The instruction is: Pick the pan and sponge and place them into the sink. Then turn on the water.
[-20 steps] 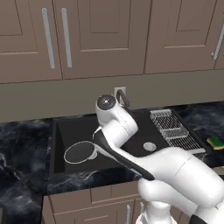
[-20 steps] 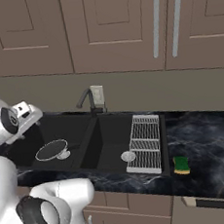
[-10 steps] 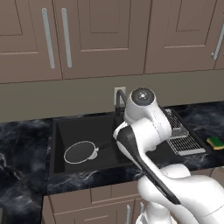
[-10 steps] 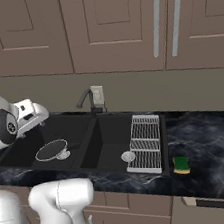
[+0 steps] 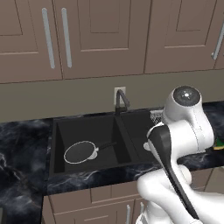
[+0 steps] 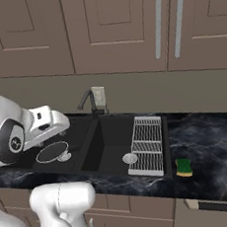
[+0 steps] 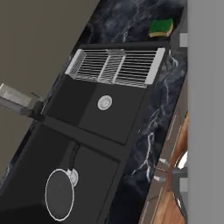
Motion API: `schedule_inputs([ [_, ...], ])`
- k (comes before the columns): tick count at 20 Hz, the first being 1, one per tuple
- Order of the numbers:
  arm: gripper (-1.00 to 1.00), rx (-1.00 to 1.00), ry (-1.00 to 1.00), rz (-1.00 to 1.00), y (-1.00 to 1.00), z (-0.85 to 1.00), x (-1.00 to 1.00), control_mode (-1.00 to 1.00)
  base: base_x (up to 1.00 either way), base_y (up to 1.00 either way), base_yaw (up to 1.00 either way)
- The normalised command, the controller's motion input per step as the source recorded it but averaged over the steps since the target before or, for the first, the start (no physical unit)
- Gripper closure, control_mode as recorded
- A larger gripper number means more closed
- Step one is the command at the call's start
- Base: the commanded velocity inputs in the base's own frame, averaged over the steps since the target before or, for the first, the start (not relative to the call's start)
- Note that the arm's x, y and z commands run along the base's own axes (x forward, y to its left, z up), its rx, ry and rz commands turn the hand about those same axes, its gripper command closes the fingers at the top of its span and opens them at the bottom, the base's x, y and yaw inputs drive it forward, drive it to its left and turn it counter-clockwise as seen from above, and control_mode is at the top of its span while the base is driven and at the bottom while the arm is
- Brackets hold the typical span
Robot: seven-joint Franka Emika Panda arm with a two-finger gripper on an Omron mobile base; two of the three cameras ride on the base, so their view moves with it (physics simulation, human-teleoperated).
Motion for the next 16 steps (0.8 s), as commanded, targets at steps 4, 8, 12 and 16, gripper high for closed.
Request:
schedule_inputs([
  [4, -1.0, 0.0, 0.06, -0.24, -1.0, 0.17, -0.38, -1.0, 0.0, 0.0, 0.0],
  [8, -1.0, 0.02, 0.14, -0.24, -1.0, 0.02, -0.04, -1.0, 0.0, 0.0, 0.0],
  [12, -1.0, 0.07, 0.16, -0.17, -1.0, 0.0, 0.32, -1.0, 0.0, 0.0, 0.0],
  [16, -1.0, 0.07, 0.15, -0.13, -1.0, -0.1, 0.47, -1.0, 0.0, 0.0, 0.0],
])
